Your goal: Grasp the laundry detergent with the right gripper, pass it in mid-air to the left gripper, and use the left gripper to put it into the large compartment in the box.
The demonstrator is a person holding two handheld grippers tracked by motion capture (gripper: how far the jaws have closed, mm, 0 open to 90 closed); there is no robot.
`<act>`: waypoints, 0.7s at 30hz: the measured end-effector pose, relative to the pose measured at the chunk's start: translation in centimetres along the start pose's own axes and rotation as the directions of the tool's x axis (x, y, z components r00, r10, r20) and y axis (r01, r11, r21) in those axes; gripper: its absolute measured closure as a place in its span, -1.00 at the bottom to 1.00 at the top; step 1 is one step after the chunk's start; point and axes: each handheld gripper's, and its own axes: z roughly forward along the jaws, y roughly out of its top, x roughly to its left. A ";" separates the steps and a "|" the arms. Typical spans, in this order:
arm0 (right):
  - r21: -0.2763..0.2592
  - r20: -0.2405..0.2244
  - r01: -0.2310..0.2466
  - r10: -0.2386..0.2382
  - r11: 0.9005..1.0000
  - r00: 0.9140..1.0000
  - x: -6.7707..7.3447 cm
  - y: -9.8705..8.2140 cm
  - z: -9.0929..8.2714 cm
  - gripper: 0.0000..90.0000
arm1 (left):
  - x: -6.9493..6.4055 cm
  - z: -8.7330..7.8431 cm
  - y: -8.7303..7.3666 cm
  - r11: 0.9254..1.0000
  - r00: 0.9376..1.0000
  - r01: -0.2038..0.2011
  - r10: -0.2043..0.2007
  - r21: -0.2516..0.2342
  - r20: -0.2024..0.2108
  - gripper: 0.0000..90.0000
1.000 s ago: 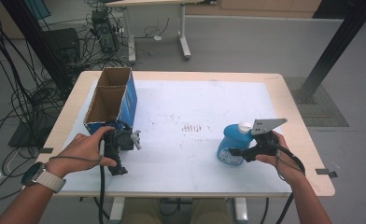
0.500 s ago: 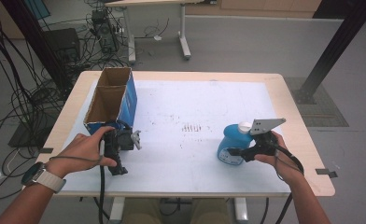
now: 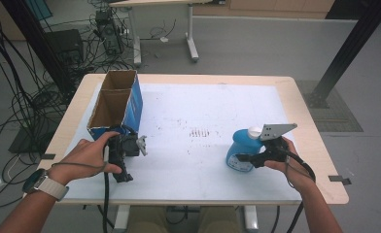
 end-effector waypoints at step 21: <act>-0.024 -0.016 -0.018 0.018 1.000 1.000 -0.2 -0.3 0.2 -0.22 | 0.0 0.1 0.0 1.000 1.000 0.000 0.000 -0.003 0.001 -0.77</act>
